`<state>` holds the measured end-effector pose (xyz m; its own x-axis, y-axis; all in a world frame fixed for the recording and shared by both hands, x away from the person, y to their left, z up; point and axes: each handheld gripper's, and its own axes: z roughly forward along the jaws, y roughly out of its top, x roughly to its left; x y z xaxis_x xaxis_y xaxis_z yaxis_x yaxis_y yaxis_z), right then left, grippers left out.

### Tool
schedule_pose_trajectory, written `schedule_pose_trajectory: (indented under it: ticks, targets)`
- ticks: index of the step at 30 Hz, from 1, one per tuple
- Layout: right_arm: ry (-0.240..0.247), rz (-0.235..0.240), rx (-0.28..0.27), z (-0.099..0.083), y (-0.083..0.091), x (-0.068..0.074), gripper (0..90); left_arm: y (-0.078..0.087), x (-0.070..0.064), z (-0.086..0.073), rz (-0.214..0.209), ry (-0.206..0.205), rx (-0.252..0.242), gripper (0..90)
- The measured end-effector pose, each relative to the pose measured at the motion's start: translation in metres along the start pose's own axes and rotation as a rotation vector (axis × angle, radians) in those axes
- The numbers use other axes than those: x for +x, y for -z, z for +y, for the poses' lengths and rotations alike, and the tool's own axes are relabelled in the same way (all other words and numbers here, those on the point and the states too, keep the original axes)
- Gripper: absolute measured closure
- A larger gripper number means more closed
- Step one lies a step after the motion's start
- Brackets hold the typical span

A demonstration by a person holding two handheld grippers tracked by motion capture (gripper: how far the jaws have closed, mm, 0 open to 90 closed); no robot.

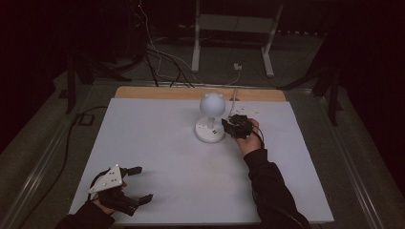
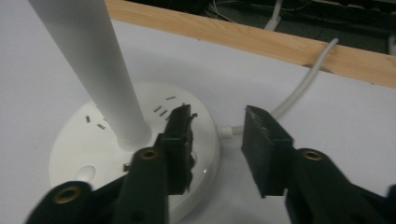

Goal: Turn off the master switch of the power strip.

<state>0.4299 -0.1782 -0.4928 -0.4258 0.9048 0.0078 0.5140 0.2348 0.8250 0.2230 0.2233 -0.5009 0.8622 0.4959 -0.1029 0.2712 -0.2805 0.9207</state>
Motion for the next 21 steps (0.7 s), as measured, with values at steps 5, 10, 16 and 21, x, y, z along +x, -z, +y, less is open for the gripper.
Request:
schedule_pose_trajectory:
  ticks: [5, 10, 16, 21]
  targets:
    - [-0.007, 0.005, 0.019, -0.0002, -0.0019, -0.0002, 74.9, -0.0001, -0.0001, 0.0000, 0.000, -0.001, -0.001, 0.4]
    - [-0.015, 0.008, 0.023, -0.0013, -0.0032, 0.0006, 81.6, -0.0001, -0.0001, 0.0000, -0.001, -0.001, 0.001, 0.4]
    - [-0.042, 0.006, -0.008, -0.0022, -0.0012, 0.0012, 90.0, 0.0000, 0.0000, 0.0000, 0.000, 0.000, -0.001, 0.4]
    - [-0.044, 0.015, -0.007, -0.0028, -0.0026, 0.0029, 90.0, -0.0003, -0.0002, 0.0000, -0.002, -0.002, 0.002, 0.4]
